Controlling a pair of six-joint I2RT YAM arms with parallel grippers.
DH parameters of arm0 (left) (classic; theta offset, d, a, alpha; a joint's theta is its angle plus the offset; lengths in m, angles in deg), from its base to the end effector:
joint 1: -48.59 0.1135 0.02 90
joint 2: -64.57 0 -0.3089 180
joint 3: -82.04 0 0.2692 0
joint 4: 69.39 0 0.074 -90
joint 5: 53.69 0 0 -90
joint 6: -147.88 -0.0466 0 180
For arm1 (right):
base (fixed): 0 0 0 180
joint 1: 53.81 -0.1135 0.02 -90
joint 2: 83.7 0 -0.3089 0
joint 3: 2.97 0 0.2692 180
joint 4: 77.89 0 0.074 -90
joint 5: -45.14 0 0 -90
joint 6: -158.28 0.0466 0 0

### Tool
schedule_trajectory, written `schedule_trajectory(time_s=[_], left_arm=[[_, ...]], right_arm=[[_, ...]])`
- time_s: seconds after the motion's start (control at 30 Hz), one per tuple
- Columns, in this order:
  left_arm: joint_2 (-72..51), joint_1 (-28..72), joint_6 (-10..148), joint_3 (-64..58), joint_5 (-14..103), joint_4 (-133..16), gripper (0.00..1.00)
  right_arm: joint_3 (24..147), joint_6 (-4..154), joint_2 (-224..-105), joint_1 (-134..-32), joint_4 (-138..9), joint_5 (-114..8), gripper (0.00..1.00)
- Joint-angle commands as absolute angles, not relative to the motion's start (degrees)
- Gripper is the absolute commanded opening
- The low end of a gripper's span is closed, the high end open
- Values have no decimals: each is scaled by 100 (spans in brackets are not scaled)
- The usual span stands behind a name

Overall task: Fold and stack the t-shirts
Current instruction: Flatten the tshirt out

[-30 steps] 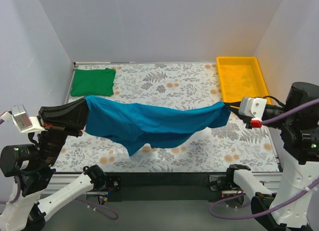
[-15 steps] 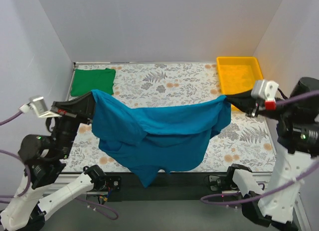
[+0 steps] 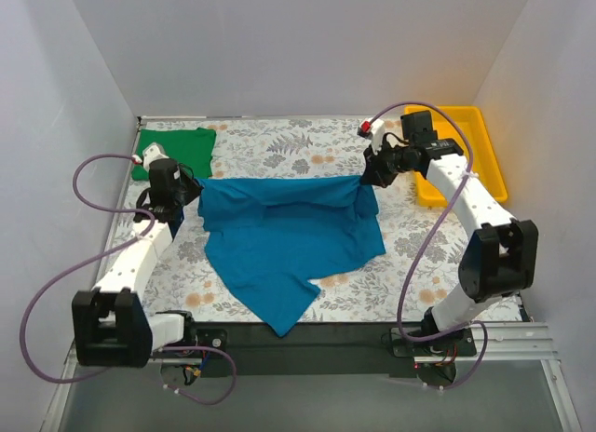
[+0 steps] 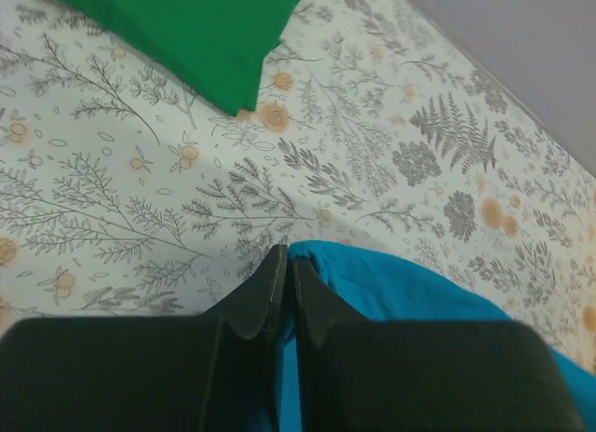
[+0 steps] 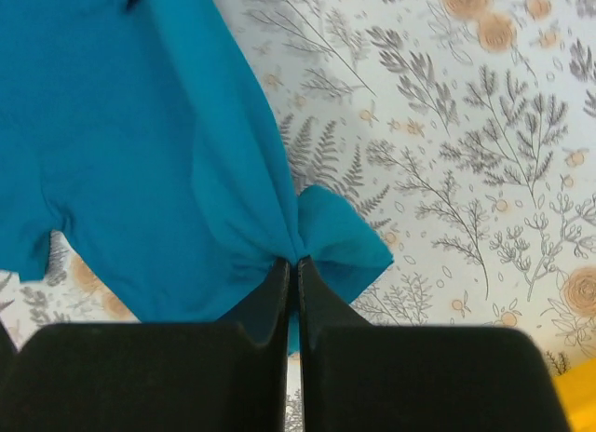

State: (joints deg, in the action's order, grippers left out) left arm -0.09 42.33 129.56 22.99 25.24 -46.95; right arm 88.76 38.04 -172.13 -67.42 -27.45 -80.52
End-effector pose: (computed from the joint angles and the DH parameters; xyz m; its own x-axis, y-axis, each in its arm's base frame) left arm 0.2608 -0.0196 0.3101 -0.0886 -0.9275 -0.3631 -0.4631 0.3611 -0.8094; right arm 0.3400 0.1103 0.3558 -0.3251 -0.4997 -0.8029 -0.8569 0.5147 0.0266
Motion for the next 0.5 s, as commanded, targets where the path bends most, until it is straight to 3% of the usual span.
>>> schedule_trajectory(time_s=[0.0, 0.17, 0.3, 0.33, 0.4, 0.43, 0.47], left_arm=[[-871, 4849, 13618, 2145, 4244, -5272, 0], [-2145, 5237, 13716, 1652, 4694, -5431, 0], [-2595, 5299, 13610, 1222, 5088, -5554, 0], [-2665, 5299, 13593, 1021, 5133, -5537, 2], [-2815, 5308, 13566, 853, 5230, -5493, 20], [-2833, 5308, 13488, 652, 5283, -5449, 37], [-2798, 5316, 13435, 589, 5257, -5379, 41]], right_arm=[[9461, 4218, -17791, -6735, -3328, -7229, 1], [10183, 4665, -18809, -6735, -3389, -6309, 3], [10649, 4911, -19216, -6744, -3486, -5832, 19], [10815, 4947, -19268, -6744, -3504, -5709, 28], [10948, 4921, -19313, -6744, -3504, -5393, 39], [10966, 4877, -19278, -6735, -3530, -5322, 49], [10923, 4816, -19139, -6744, -3539, -5234, 54]])
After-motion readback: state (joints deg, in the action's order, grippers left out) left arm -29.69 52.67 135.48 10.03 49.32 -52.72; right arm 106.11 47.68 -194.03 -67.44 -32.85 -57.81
